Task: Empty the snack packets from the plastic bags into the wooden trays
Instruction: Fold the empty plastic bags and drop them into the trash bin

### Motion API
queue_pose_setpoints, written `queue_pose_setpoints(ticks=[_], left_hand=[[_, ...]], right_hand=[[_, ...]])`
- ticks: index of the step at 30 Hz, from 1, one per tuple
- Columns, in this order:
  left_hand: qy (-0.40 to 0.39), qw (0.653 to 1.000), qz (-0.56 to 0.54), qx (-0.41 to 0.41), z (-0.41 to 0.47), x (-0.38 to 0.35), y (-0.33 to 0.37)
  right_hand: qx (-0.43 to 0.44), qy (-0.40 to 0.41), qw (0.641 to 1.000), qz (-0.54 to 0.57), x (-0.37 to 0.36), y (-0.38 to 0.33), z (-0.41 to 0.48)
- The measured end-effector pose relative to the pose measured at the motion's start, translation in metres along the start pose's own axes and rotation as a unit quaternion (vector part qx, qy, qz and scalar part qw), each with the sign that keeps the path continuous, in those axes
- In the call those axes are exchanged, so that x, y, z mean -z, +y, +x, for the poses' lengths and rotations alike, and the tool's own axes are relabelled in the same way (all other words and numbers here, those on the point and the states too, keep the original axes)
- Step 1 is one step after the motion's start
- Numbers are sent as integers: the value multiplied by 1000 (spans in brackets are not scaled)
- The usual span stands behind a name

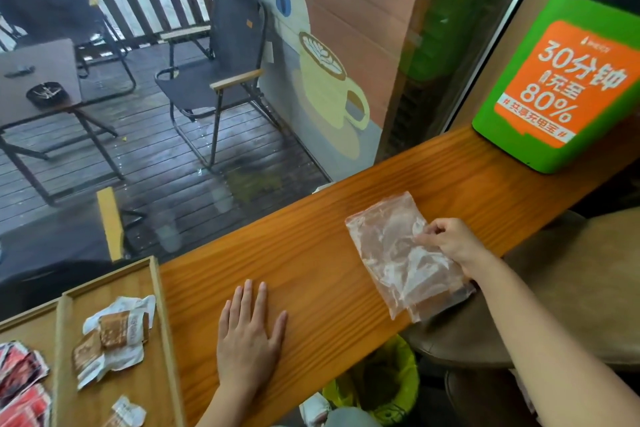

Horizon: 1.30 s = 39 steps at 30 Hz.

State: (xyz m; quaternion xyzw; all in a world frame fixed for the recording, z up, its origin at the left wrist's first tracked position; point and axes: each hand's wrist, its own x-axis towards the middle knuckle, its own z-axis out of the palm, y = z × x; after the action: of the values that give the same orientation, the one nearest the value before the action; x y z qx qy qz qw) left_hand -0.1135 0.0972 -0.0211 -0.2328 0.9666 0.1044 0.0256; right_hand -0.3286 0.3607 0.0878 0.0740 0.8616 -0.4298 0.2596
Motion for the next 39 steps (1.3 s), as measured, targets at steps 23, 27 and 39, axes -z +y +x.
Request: queue_pose_setpoints(ticks=[23,27,39], left_hand=[[3,1000,18,2,1,-4,-3],[1,1000,19,2,0,-4,-2],[-125,992,12,-16,-1,2,-17]], right_hand=[[-57,63,996,-39,-23,57,2],[-16,19,997,66,-13,54,-19],[20,115,964,240,-29,100,-136]])
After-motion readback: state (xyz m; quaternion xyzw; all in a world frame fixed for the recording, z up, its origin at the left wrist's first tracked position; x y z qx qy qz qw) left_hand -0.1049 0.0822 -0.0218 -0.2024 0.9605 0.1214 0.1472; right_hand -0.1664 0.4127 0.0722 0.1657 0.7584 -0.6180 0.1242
